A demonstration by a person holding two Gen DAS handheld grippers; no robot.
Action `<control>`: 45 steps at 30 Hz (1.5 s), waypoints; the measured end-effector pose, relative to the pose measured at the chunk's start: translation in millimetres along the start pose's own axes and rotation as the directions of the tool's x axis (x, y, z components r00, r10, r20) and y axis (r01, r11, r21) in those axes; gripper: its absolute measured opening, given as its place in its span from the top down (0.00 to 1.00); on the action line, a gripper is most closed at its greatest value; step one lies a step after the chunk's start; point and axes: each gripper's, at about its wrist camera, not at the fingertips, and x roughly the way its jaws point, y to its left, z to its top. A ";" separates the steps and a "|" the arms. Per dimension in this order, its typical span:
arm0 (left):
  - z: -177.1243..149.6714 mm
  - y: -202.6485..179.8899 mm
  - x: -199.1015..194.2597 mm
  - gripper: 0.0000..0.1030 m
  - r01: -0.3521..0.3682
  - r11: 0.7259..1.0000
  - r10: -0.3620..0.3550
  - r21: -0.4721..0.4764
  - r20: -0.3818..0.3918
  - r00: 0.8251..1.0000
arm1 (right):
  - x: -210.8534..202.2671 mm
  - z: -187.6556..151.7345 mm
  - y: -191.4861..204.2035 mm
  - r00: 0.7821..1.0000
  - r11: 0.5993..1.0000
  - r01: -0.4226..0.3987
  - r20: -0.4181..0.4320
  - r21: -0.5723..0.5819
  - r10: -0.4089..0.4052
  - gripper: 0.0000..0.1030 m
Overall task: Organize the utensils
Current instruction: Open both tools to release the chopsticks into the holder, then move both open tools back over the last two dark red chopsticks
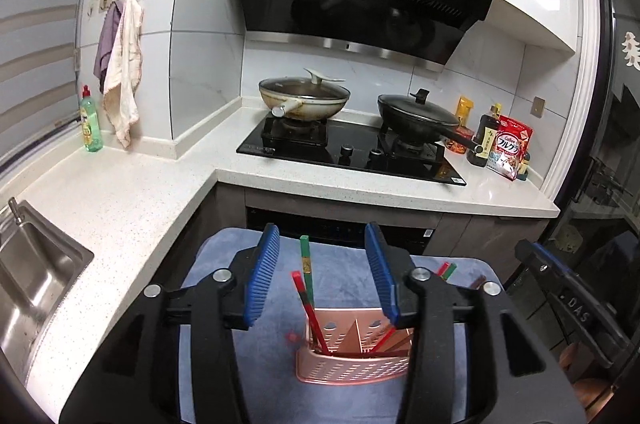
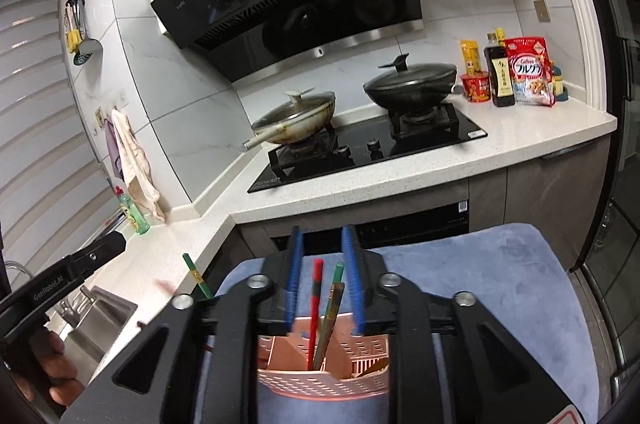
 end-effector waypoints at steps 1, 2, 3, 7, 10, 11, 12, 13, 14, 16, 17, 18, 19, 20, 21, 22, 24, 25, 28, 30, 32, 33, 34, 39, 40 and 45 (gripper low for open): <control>0.0 -0.7 -2.2 0.54 -0.002 1.000 0.002 0.003 0.002 1.000 | -5.9 1.2 2.6 1.000 1.000 0.001 0.009 -0.014 -0.001 0.74; -0.5 -1.4 -5.7 0.52 -0.004 1.000 0.004 0.004 0.004 1.000 | -9.0 1.7 3.8 1.000 1.000 0.001 0.013 -0.019 -0.001 0.73; -1.3 -2.2 -9.4 0.52 -0.004 1.000 0.004 0.006 0.006 1.000 | -13.4 1.8 5.8 1.000 1.000 -0.001 0.018 -0.025 0.001 0.71; -5.2 -7.2 -21.7 0.51 -0.015 1.000 0.015 0.027 0.011 1.000 | -29.9 -1.3 13.2 1.000 0.999 -0.015 0.026 -0.049 0.017 0.69; -10.2 -8.7 -30.4 0.51 -0.020 0.999 0.019 0.036 0.009 1.000 | -41.8 -7.3 15.5 0.999 0.998 -0.025 0.022 -0.057 0.026 0.68; -12.5 -8.0 -33.6 0.51 -0.021 0.999 0.021 0.036 0.005 1.000 | -45.3 -9.8 15.6 0.999 0.998 -0.026 0.020 -0.058 0.028 0.67; -14.2 -7.7 -34.9 0.51 -0.021 0.999 0.021 0.034 0.002 1.000 | -50.1 -13.5 16.1 1.000 0.998 -0.024 0.017 -0.065 0.025 0.65; -17.6 -6.2 -38.1 0.51 -0.023 0.999 0.023 0.033 -0.003 1.000 | -54.2 -16.9 17.0 1.000 0.997 -0.021 0.015 -0.073 0.022 0.65; -19.9 -4.4 -40.0 0.51 -0.027 0.999 0.027 0.033 -0.005 1.000 | -57.3 -19.2 17.9 1.000 0.997 -0.020 0.013 -0.080 0.021 0.64; -28.0 -1.6 -45.2 0.51 -0.036 0.999 0.036 0.035 -0.014 0.999 | -68.1 -28.4 20.1 1.000 0.995 -0.016 0.006 -0.102 0.017 0.64; -32.0 0.4 -47.3 0.51 -0.039 0.999 0.040 0.035 -0.019 0.999 | -72.4 -33.1 20.9 1.000 0.994 -0.015 0.003 -0.109 0.015 0.63; -36.5 2.1 -49.4 0.51 -0.041 0.999 0.041 0.034 -0.025 0.999 | -76.2 -37.7 21.6 1.000 0.993 -0.014 -0.002 -0.115 0.014 0.62; -42.7 4.5 -51.8 0.51 -0.043 0.998 0.044 0.034 -0.034 0.998 | -79.5 -42.4 22.4 1.000 0.993 -0.013 -0.007 -0.120 0.012 0.61; -48.6 6.5 -54.0 0.51 -0.049 0.998 0.051 0.034 -0.039 0.998 | -84.1 -49.9 23.4 1.000 0.992 -0.013 -0.017 -0.127 0.011 0.59; -56.5 9.0 -56.0 0.50 -0.058 0.998 0.060 0.036 -0.047 0.997 | -86.9 -55.5 24.2 1.000 0.991 -0.014 -0.025 -0.134 0.011 0.59; -62.6 10.3 -57.2 0.48 -0.065 0.997 0.068 0.040 -0.055 0.996 | -89.8 -61.7 25.2 0.999 0.990 -0.014 -0.033 -0.141 0.009 0.59; -78.3 13.1 -59.9 0.46 -0.078 0.996 0.081 0.046 -0.073 0.994 | -95.3 -77.4 27.2 0.998 0.988 -0.011 -0.056 -0.157 0.002 0.59; -84.8 13.6 -61.7 0.46 -0.083 0.995 0.086 0.049 -0.082 0.993 | -97.3 -84.1 27.8 0.998 0.986 -0.011 -0.063 -0.163 0.000 0.59; -108.7 15.9 -65.2 0.46 -0.090 0.994 0.096 0.055 -0.116 0.989 | -103.2 -106.8 28.2 0.995 0.985 -0.009 -0.100 -0.173 -0.009 0.59; -122.2 16.3 -66.8 0.46 -0.095 0.994 0.102 0.060 -0.134 0.986 | -106.4 -124.3 27.9 0.992 0.983 0.003 -0.124 -0.186 -0.026 0.59; -139.5 16.9 -68.9 0.46 -0.102 0.993 0.111 0.065 -0.159 0.981 | -108.5 -138.4 27.6 0.989 0.980 0.007 -0.147 -0.198 -0.037 0.59; -145.0 17.5 -69.4 0.46 -0.100 0.993 0.109 0.064 -0.170 0.979 | -110.2 -147.7 27.3 0.986 0.979 0.010 -0.161 -0.203 -0.044 0.59; -153.7 18.7 -70.3 0.46 -0.099 0.993 0.109 0.061 -0.186 0.976 | -111.4 -154.7 27.1 0.984 0.978 0.013 -0.171 -0.208 -0.049 0.59; -193.6 24.1 -72.7 0.46 -0.108 0.992 0.120 0.059 -0.261 0.958 | -118.0 -197.7 24.8 0.967 0.973 0.011 -0.247 -0.229 -0.069 0.59; -199.1 24.4 -73.4 0.46 -0.110 0.992 0.121 0.058 -0.271 0.955 | -119.2 -206.5 24.4 0.962 0.974 0.009 -0.265 -0.228 -0.071 0.59; -235.3 29.6 -79.2 0.46 -0.121 0.991 0.134 0.059 -0.333 0.933 | -123.9 -247.4 28.1 0.936 0.974 -0.015 -0.346 -0.226 -0.065 0.59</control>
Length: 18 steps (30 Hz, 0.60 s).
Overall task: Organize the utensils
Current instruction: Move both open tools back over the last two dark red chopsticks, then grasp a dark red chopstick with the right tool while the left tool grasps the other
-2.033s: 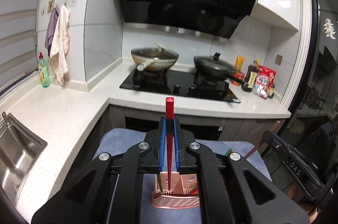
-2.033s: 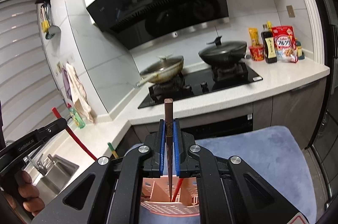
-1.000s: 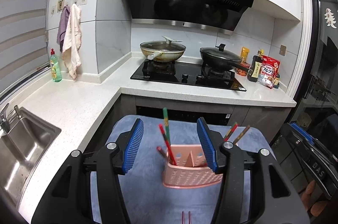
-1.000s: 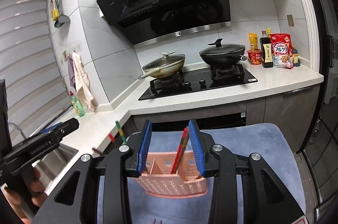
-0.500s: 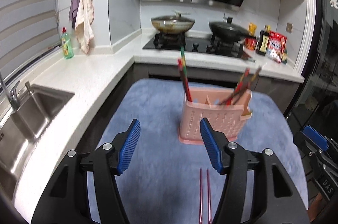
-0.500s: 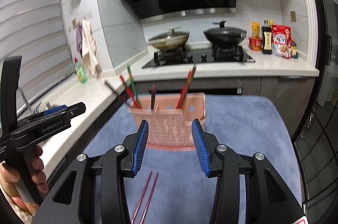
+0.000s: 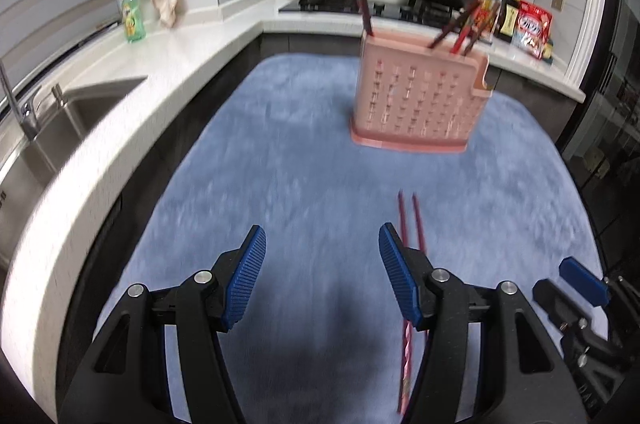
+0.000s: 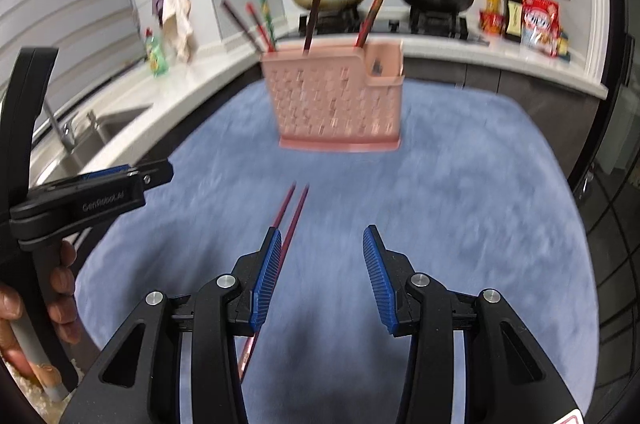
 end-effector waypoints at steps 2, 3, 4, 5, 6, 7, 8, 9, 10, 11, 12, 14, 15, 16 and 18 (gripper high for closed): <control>-10.1 1.4 1.3 0.46 -0.011 1.000 0.011 0.002 -0.016 1.000 | 2.7 -12.3 5.7 1.000 1.000 -0.004 -0.021 -0.011 0.004 0.59; -17.2 2.9 2.0 0.46 -0.016 1.000 0.016 0.002 -0.027 1.000 | 3.6 -17.1 7.4 1.000 1.000 -0.006 -0.028 -0.014 0.006 0.59; -22.2 3.7 2.0 0.46 -0.019 1.000 0.019 0.003 -0.035 0.999 | 5.0 -23.4 10.3 0.999 1.000 -0.011 -0.038 -0.016 0.010 0.59; -25.4 4.8 2.2 0.46 -0.020 1.000 0.020 0.002 -0.040 0.999 | 6.4 -29.5 12.9 0.999 1.000 -0.012 -0.047 -0.015 0.012 0.59; -31.3 7.2 2.4 0.46 -0.019 1.000 0.019 -0.001 -0.049 0.999 | 7.7 -33.9 14.5 0.998 1.000 -0.016 -0.055 -0.013 0.015 0.59; -35.3 9.1 2.0 0.46 -0.019 1.000 0.019 -0.004 -0.055 0.998 | 9.4 -39.3 17.3 0.998 1.000 -0.022 -0.064 -0.013 0.021 0.59; -39.7 11.0 1.8 0.46 -0.020 1.000 0.020 -0.008 -0.061 0.998 | 10.4 -43.2 19.6 0.997 1.000 -0.023 -0.069 -0.016 0.022 0.59; -42.5 12.0 1.8 0.46 -0.020 1.000 0.020 -0.010 -0.065 0.998 | 12.4 -49.1 24.1 0.997 0.999 -0.024 -0.076 -0.025 0.022 0.59; -46.6 13.8 2.0 0.46 -0.022 1.000 0.021 -0.011 -0.073 0.997 | 13.2 -52.0 26.2 0.997 0.999 -0.024 -0.079 -0.030 0.021 0.59; -49.5 14.9 2.3 0.46 -0.024 1.000 0.023 -0.013 -0.079 0.997 | 14.5 -55.7 29.0 0.996 0.999 -0.025 -0.083 -0.034 0.022 0.59; -53.8 16.8 2.5 0.46 -0.024 1.000 0.023 -0.016 -0.086 0.996 | 16.3 -59.6 32.1 0.996 0.999 -0.031 -0.091 -0.034 0.028 0.59; -58.5 18.9 2.9 0.46 -0.027 0.999 0.025 -0.018 -0.096 0.995 | 19.3 -64.9 37.1 0.994 0.999 -0.037 -0.102 -0.032 0.033 0.59; -60.8 19.9 3.1 0.46 -0.028 0.999 0.026 -0.018 -0.100 0.995 | 20.4 -66.7 39.2 0.994 0.999 -0.041 -0.105 -0.033 0.037 0.60; -63.4 21.6 3.1 0.46 -0.029 0.999 0.026 -0.022 -0.105 0.994 | 21.3 -68.3 41.4 0.994 0.998 -0.042 -0.106 -0.036 0.038 0.61; -66.5 23.8 2.9 0.45 -0.030 0.999 0.027 -0.027 -0.112 0.993 | 23.3 -69.9 45.3 0.993 0.998 -0.045 -0.110 -0.044 0.040 0.62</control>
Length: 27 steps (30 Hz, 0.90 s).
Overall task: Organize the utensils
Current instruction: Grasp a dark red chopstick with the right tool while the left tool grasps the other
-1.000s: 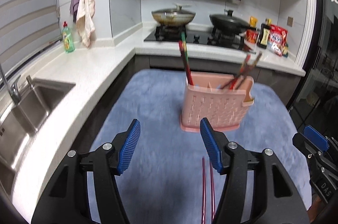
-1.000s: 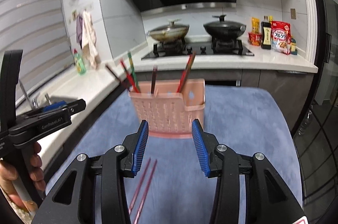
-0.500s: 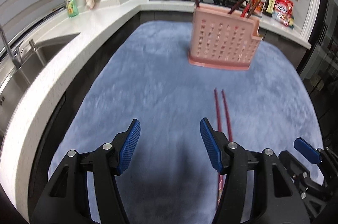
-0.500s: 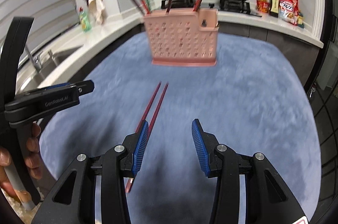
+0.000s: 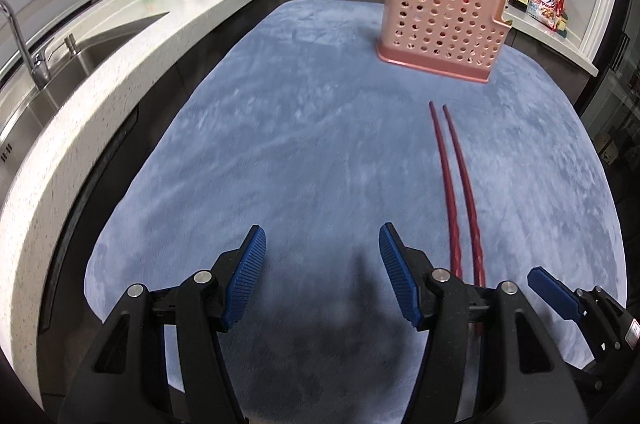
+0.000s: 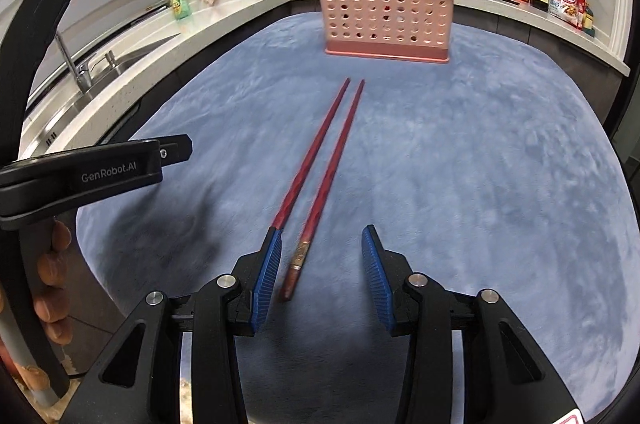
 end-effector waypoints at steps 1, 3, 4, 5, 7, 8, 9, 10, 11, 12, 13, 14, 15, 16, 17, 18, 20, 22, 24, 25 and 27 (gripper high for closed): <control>-1.7 1.3 0.2 0.45 0.000 1.000 0.000 -0.002 -0.003 1.000 | 1.4 0.0 1.5 1.000 1.000 -0.001 -0.003 -0.002 0.001 0.63; -3.4 3.0 0.9 0.45 -0.001 1.000 0.001 -0.004 -0.007 1.000 | 5.5 -0.6 3.3 1.000 1.000 -0.004 -0.013 -0.001 0.004 0.70; -4.2 3.6 1.1 0.45 -0.001 1.000 0.001 -0.003 -0.007 1.000 | 7.3 -0.7 3.4 1.000 1.000 -0.005 -0.019 0.001 0.005 0.72; -5.2 4.3 1.2 0.45 -0.001 1.000 0.001 -0.003 -0.008 1.000 | 9.4 -1.0 3.4 1.000 1.000 -0.004 -0.026 0.003 0.004 0.75; -6.6 5.4 1.5 0.45 -0.001 1.000 0.001 -0.003 -0.009 1.000 | 14.6 -2.1 3.3 0.999 1.000 -0.010 -0.045 0.009 0.011 0.78; -6.6 5.3 1.7 0.45 -0.002 1.000 0.002 -0.003 -0.009 1.000 | 16.3 -2.8 3.2 0.999 1.000 -0.009 -0.050 0.010 0.009 0.79; -7.2 5.8 2.2 0.45 -0.001 1.000 0.001 -0.004 -0.011 1.000 | 17.6 -3.6 3.4 0.999 1.000 -0.006 -0.052 0.009 0.006 0.79; -7.7 6.8 2.6 0.45 -0.001 1.000 0.001 -0.006 -0.012 1.000 | 19.1 -4.4 3.4 0.998 1.000 -0.002 -0.055 0.007 0.003 0.80; -7.6 7.8 3.3 0.45 -0.001 1.000 0.001 -0.008 -0.014 1.000 | 20.2 -5.2 2.8 0.998 1.000 -0.004 -0.058 0.009 0.005 0.80; -8.0 8.5 3.9 0.45 0.000 1.000 0.000 -0.010 -0.016 1.000 | 20.8 -5.8 2.4 0.998 1.000 -0.005 -0.058 0.010 0.006 0.81; -8.2 9.1 4.2 0.45 0.001 1.000 -0.001 -0.013 -0.018 1.000 | 20.8 -6.4 2.2 0.998 1.000 -0.004 -0.057 0.009 0.005 0.82; -8.3 9.1 4.5 0.45 0.001 1.000 -0.002 -0.013 -0.019 1.000 | 20.7 -7.1 2.1 0.998 1.000 0.000 -0.056 0.003 0.000 0.86; -8.7 8.8 4.9 0.45 0.002 1.000 -0.002 -0.013 -0.021 1.000 | 20.6 -7.3 1.7 0.998 1.000 0.002 -0.055 0.002 -0.002 0.88; -9.2 8.3 5.2 0.45 0.003 1.000 -0.003 -0.013 -0.023 1.000 | 20.2 -8.0 0.5 0.999 1.000 0.004 -0.054 0.003 -0.004 0.89; -9.4 7.1 5.3 0.44 0.005 1.000 -0.005 -0.011 -0.024 1.000 | 19.8 -8.6 -1.4 0.999 1.000 0.006 -0.053 0.006 -0.006 0.91; -10.0 5.2 5.5 0.44 0.007 1.000 -0.007 -0.007 -0.025 1.000 | 19.5 -9.1 -3.2 0.999 1.000 0.010 -0.051 0.008 -0.010 0.93; -10.2 1.3 6.4 0.44 0.013 1.000 -0.013 0.000 -0.029 1.000 | 17.2 -11.0 -8.9 0.999 0.999 0.030 -0.043 0.015 -0.030 0.94; -11.2 -3.6 6.7 0.44 0.021 1.000 -0.021 0.008 -0.031 0.999 | 14.8 -12.4 -15.8 0.998 0.998 0.054 -0.035 0.021 -0.054 0.94; -12.4 -8.5 6.7 0.41 0.032 0.999 -0.031 0.019 -0.034 0.999 | 10.9 -14.4 -27.2 0.997 0.996 0.077 -0.031 0.051 -0.075 0.94; -13.5 -12.6 6.2 0.40 0.039 0.999 -0.038 0.026 -0.034 0.999 | 9.1 -15.0 -32.8 0.996 0.994 0.087 -0.030 0.067 -0.085 0.94; -16.0 -20.1 5.5 0.39 0.057 0.998 -0.055 0.040 -0.035 0.998 | 5.7 -16.2 -45.0 0.994 0.989 0.109 -0.031 0.101 -0.107 0.94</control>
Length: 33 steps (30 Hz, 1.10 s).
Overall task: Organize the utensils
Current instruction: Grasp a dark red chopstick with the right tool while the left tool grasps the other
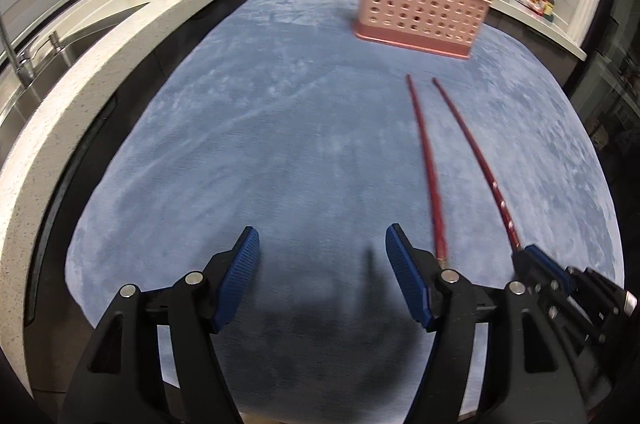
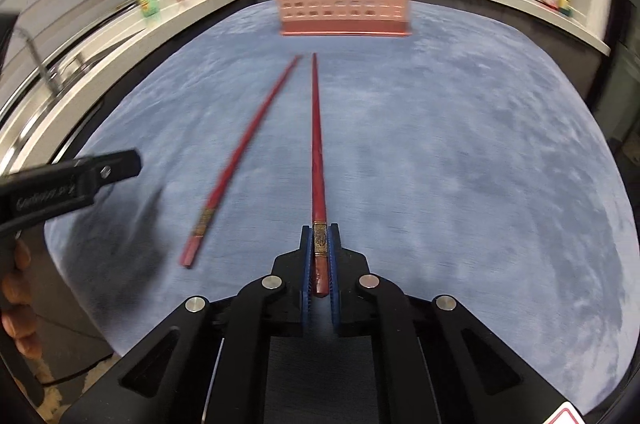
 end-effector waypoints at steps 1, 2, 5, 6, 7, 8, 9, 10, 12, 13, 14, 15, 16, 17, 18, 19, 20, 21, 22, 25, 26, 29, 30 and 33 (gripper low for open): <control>-1.2 -5.0 0.1 0.39 0.012 1.000 -0.012 0.009 -0.002 1.000 | -1.3 -0.2 -7.7 1.000 1.000 0.012 0.000 0.022 -0.012 0.94; -2.4 -8.4 0.3 0.39 0.021 1.000 -0.021 0.016 -0.005 1.000 | -2.8 -0.6 -16.1 1.000 0.999 0.021 -0.001 0.046 -0.021 0.94; -7.7 -21.6 2.8 0.39 0.058 0.998 -0.057 0.038 -0.020 0.998 | -6.3 -3.3 -35.2 0.999 0.994 0.038 -0.006 0.099 -0.038 0.94; -9.7 -26.0 4.1 0.38 0.070 0.997 -0.069 0.044 -0.027 0.997 | -7.3 -4.1 -39.6 0.999 0.993 0.039 -0.008 0.110 -0.038 0.94; -11.3 -29.6 5.3 0.38 0.079 0.996 -0.077 0.049 -0.033 0.997 | -7.7 -5.0 -44.4 0.999 0.992 0.036 -0.010 0.123 -0.035 0.94; -13.0 -33.5 7.2 0.38 0.085 0.995 -0.083 0.055 -0.041 0.996 | -8.5 -6.3 -48.6 0.999 0.990 0.032 -0.011 0.136 -0.031 0.94; -14.5 -37.5 9.5 0.38 0.088 0.994 -0.085 0.061 -0.050 0.995 | -8.4 -6.6 -50.0 0.999 0.990 0.031 -0.012 0.140 -0.030 0.94; -15.8 -40.0 11.2 0.38 0.092 0.994 -0.088 0.063 -0.056 0.995 | -8.4 -7.2 -50.6 0.999 0.990 0.031 -0.012 0.140 -0.030 0.94; -18.1 -43.8 15.7 0.38 0.098 0.993 -0.094 0.063 -0.073 0.993 | -8.5 -8.2 -52.3 0.999 0.990 0.034 -0.010 0.134 -0.033 0.94; -19.3 -45.0 17.7 0.38 0.102 0.993 -0.097 0.061 -0.081 0.992 | -8.5 -8.7 -52.8 0.999 0.991 0.034 -0.011 0.131 -0.033 0.94; -19.9 -45.6 19.8 0.38 0.104 0.993 -0.099 0.058 -0.087 0.991 | -8.1 -9.1 -54.0 0.999 0.991 0.033 -0.012 0.130 -0.032 0.94; -20.7 -45.9 21.1 0.39 0.102 0.993 -0.097 0.056 -0.089 0.991 | -8.9 -9.9 -53.8 0.999 0.991 0.033 -0.011 0.130 -0.032 0.94; -21.5 -46.1 21.2 0.39 0.101 0.993 -0.096 0.057 -0.086 0.992 | -8.7 -9.8 -53.7 0.999 0.991 0.032 -0.011 0.131 -0.031 0.94; -22.1 -46.2 21.1 0.40 0.097 0.994 -0.092 0.058 -0.084 0.992 | -8.6 -9.8 -53.6 0.999 0.991 0.032 -0.012 0.131 -0.030 0.94; -22.9 -46.2 21.1 0.44 0.091 0.994 -0.086 0.060 -0.084 0.993 | -8.8 -10.7 -53.3 1.000 0.991 0.030 -0.013 0.133 -0.028 0.94; -23.0 -46.3 21.2 0.47 0.088 0.994 -0.083 0.062 -0.082 0.993 | -8.8 -11.2 -52.6 1.000 0.991 0.029 -0.013 0.134 -0.027 0.94; -23.3 -45.8 20.8 0.54 0.086 0.994 -0.081 0.061 -0.080 0.994 | -9.4 -11.7 -52.0 1.000 0.991 0.028 -0.014 0.134 -0.027 0.94; -23.1 -44.8 20.5 0.63 0.092 0.994 -0.087 0.059 -0.080 0.993 | -9.4 -11.5 -51.5 1.000 0.991 0.028 -0.014 0.134 -0.026 0.94; -23.2 -43.2 19.7 0.67 0.106 0.993 -0.102 0.051 -0.081 0.991 | -9.2 -11.5 -51.6 1.000 0.991 0.028 -0.014 0.134 -0.026 0.94; -23.5 -40.0 19.1 0.89 0.134 0.990 -0.130 0.042 -0.090 0.987 | -8.7 -11.4 -50.8 1.000 0.990 0.025 -0.015 0.136 -0.024 0.94; -23.7 -39.4 19.1 0.92 0.142 0.989 -0.138 0.039 -0.095 0.986 | -8.6 -11.3 -50.7 1.000 0.990 0.023 -0.015 0.137 -0.022 0.93; -23.5 -39.9 16.9 0.92 0.151 0.988 -0.147 0.041 -0.102 0.984 | -9.8 -11.1 -51.2 1.000 0.990 0.018 -0.016 0.138 -0.016 0.94; -23.1 -39.7 16.0 0.92 0.156 0.987 -0.151 0.039 -0.103 0.983 | -11.2 -10.8 -51.2 1.000 0.990 0.015 -0.016 0.140 -0.013 0.94; -19.7 -37.0 6.2 0.93 0.163 0.986 -0.160 0.026 -0.092 0.983 | -19.8 -8.4 -54.2 1.000 0.990 0.011 -0.004 0.139 -0.011 0.94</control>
